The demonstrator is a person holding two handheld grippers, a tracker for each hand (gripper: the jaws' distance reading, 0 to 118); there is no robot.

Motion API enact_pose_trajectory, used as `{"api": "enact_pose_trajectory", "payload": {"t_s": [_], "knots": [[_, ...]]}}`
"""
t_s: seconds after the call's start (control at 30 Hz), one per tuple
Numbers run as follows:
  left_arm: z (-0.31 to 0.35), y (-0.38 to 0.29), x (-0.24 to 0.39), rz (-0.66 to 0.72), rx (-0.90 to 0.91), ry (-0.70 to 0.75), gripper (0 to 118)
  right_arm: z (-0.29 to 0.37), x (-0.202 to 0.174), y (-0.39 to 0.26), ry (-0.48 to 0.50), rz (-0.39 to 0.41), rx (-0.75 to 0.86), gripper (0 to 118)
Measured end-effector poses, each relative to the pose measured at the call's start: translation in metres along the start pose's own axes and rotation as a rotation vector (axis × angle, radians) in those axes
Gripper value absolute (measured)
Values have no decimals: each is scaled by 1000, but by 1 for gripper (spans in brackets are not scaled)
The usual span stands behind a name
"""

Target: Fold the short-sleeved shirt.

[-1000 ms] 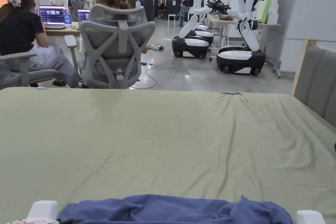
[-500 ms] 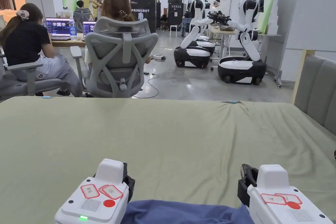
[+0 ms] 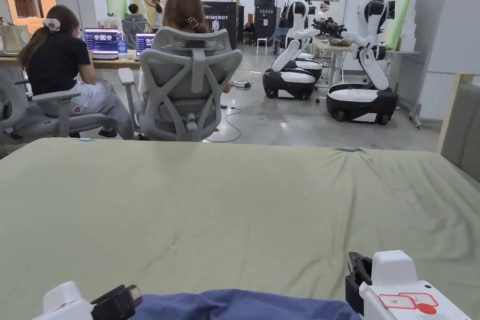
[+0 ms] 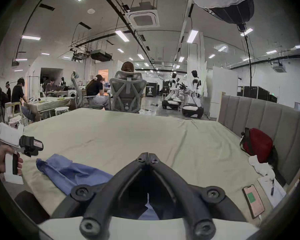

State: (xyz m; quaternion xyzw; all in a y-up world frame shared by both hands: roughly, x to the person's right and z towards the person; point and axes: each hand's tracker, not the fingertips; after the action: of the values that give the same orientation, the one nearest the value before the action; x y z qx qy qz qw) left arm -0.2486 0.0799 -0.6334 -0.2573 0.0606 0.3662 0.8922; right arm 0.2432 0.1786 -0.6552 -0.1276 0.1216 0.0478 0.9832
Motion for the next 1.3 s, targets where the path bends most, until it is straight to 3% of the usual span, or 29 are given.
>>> {"api": "enact_pose_trajectory", "payload": {"t_s": [0.1,0.17,0.27,0.3,0.37,0.4,0.43,0.5,0.57,0.67,0.8,0.83,0.9,1.1,1.27,1.3], "knots": [[-21,-12,-39,282,-106,-126,117,-2,-2,-1,5,2,-8,0],[-37,-32,-48,413,-170,-279,108,-2,-3,-1,8,-1,-9,0],[-49,-37,-29,411,-118,-357,101,0,-5,0,12,-4,-8,0],[-56,-39,-25,440,-143,-384,93,1,-5,0,13,-3,-8,0],[-68,-43,-15,452,-144,-332,71,1,-5,-1,13,-2,-13,0],[-72,-42,-11,417,-149,-280,31,2,-4,-2,12,-2,-14,0],[-72,-40,-4,348,-134,-199,13,2,-5,-4,7,-4,-15,0],[-70,-33,2,225,-82,-78,12,1,-5,-7,8,-7,-26,0],[-62,-23,5,196,-46,-131,12,0,-7,-10,10,-1,-36,0],[-45,3,12,-37,50,15,12,-2,-9,-14,17,7,-50,0],[-29,36,16,-215,114,172,12,-5,-13,-14,34,5,-66,0],[-25,38,27,-334,139,215,12,-6,-14,-14,42,5,-71,0],[-18,28,59,-561,174,249,12,-7,-18,-14,53,14,-79,0],[-23,-61,166,-1064,145,95,12,-10,-25,-15,71,21,-97,0],[-70,-137,193,-1317,-71,145,11,-5,-20,-19,70,13,-107,0],[-77,-141,190,-1333,-102,178,18,-4,-19,-20,69,11,-108,0]]}}
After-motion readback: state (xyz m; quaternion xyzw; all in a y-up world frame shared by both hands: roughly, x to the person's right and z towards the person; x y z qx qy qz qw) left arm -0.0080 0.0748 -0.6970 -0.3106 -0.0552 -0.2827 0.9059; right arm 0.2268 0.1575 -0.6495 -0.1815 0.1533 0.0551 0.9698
